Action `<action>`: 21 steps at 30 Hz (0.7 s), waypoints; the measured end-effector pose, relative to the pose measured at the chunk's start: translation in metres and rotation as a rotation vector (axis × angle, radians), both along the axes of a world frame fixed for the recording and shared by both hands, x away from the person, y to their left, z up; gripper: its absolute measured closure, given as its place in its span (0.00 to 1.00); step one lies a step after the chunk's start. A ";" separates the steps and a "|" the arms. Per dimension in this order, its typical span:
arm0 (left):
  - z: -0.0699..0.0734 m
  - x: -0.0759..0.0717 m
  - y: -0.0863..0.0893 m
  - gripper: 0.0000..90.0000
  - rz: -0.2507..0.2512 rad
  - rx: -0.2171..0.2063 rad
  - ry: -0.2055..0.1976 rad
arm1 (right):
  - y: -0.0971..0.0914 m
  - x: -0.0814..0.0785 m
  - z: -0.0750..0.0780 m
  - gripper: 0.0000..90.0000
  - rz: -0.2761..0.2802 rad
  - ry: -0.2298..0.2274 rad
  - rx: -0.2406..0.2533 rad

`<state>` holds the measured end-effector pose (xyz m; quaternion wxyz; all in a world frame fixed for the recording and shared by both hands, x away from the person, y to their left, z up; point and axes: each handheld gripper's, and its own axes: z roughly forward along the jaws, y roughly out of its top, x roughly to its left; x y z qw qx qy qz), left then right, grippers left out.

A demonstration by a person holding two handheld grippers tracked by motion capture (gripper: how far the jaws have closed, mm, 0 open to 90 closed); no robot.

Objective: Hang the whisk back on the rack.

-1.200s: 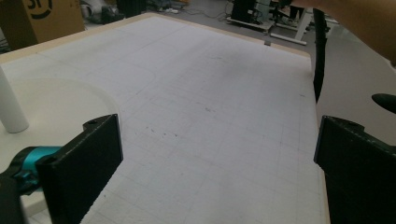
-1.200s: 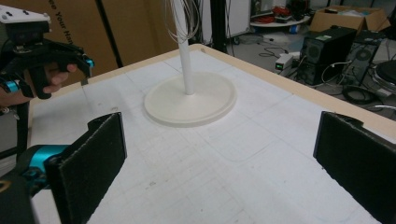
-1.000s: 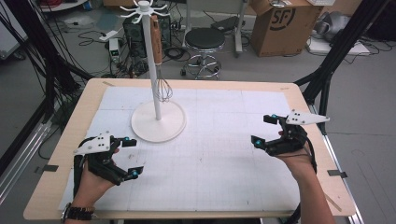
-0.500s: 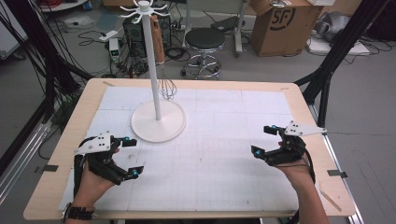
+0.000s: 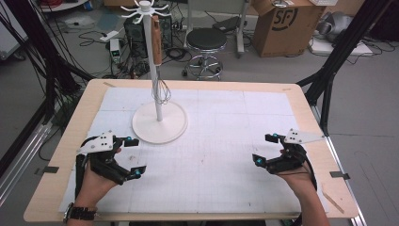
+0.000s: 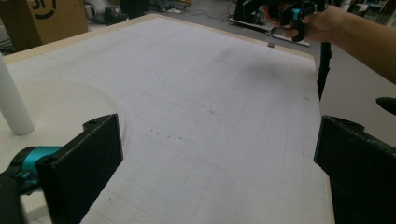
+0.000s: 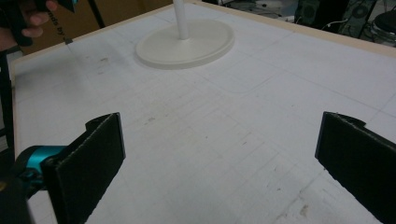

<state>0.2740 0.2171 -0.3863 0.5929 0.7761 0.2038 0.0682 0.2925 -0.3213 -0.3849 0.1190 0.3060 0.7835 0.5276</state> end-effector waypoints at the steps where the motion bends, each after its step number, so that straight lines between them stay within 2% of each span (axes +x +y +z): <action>1: 0.000 0.000 0.001 0.02 -0.001 -0.001 -0.002 | 0.000 0.000 -0.001 0.01 0.001 0.002 -0.004; 10: -0.002 0.000 0.003 0.02 0.002 -0.004 0.004 | -0.001 -0.001 0.001 0.01 -0.007 -0.002 0.013; 21: -0.004 -0.002 0.004 0.02 0.008 0.004 0.010 | 0.002 0.003 -0.001 0.01 0.002 0.012 0.007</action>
